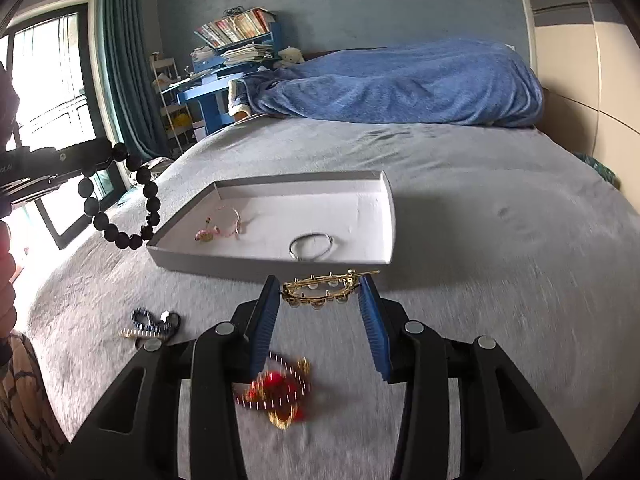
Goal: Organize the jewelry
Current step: 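Carry black bead bracelet with left tool into tray while right tool places gold brooch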
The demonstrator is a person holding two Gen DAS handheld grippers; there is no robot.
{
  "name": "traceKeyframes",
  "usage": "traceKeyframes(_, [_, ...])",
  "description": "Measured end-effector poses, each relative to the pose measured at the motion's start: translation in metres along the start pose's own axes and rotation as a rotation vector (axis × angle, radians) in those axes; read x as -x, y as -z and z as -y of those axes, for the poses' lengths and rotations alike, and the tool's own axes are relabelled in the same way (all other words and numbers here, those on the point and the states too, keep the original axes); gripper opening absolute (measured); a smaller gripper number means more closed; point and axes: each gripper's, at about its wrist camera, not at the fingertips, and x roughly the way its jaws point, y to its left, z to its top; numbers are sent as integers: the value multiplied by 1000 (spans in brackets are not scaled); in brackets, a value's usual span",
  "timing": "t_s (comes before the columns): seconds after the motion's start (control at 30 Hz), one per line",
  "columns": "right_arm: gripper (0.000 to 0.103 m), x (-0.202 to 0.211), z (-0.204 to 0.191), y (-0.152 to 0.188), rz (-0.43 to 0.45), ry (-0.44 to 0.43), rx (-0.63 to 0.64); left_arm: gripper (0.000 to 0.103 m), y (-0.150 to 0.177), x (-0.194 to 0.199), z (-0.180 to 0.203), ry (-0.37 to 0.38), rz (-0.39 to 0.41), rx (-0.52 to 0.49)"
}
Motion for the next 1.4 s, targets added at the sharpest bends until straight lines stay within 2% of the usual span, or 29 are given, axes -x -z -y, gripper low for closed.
traceKeyframes(0.4, [41,-72,4,-48,-73,-30,16,15,-33,-58,-7,-15,-33,-42])
traceKeyframes(0.73, [41,-116,1,-74,-89,-42,30,15,-15,-122,-22,6,-159,-12])
traceKeyframes(0.87, [41,-135,-3,-78,-106,-42,44,15,-5,-147,-37,-43,-223,-20])
traceKeyframes(0.97, [41,-148,-3,-80,-126,-36,40,15,2,-163,-50,-106,-258,-65])
traceKeyframes(1.13, [41,-170,-3,-87,-172,-22,40,15,7,-171,-64,-168,-294,-97])
traceKeyframes(1.27, [41,-186,-4,-88,-216,2,56,38,10,-162,-65,-185,-268,-113])
traceKeyframes(1.33, [41,-192,-3,-87,-238,17,66,43,12,-157,-63,-188,-256,-127])
traceKeyframes(1.4, [41,-200,-3,-86,-267,36,77,58,15,-148,-60,-195,-234,-144])
